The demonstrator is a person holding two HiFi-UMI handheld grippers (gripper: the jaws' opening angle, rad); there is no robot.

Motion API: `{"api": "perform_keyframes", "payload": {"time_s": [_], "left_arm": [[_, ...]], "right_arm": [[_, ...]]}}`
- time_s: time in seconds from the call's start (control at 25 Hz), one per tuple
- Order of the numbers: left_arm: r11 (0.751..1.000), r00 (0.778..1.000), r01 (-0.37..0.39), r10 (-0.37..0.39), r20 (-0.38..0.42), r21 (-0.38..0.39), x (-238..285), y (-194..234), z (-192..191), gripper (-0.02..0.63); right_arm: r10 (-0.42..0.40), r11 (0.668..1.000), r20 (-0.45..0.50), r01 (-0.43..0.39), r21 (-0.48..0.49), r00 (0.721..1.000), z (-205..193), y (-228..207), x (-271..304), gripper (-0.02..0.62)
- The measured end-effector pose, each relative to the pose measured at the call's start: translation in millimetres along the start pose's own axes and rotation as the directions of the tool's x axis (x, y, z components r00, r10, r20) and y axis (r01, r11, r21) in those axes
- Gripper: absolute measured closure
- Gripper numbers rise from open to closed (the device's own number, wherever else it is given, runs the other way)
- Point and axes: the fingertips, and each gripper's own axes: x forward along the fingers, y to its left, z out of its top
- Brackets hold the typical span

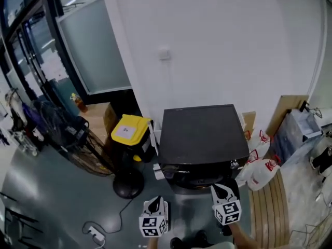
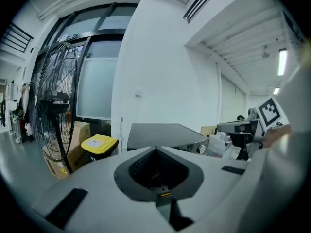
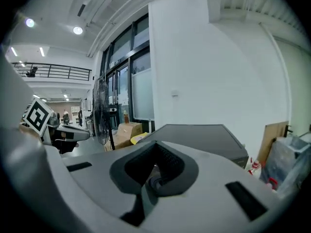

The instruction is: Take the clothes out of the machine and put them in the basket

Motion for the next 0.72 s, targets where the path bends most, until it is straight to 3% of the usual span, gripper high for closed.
{"api": "perform_keyframes", "payload": {"time_s": [0.32, 0.72], "left_arm": [[1.000, 0.997, -0.005, 0.004, 0.071, 0.006, -7.3, -13.7, 35.0, 0.588], [0.999, 0.995, -0.020, 0.017, 0.102, 0.030, -8.2, -20.7, 56.8, 0.588]], "right_arm": [[-0.034, 0.999, 0.042, 0.036, -0.029, 0.999, 20.8, -27.4, -25.5, 0.572], [-0.058, 0.998, 0.041, 0.059, -0.010, 0.997, 19.2, -45.3, -35.2, 0.572]]}}
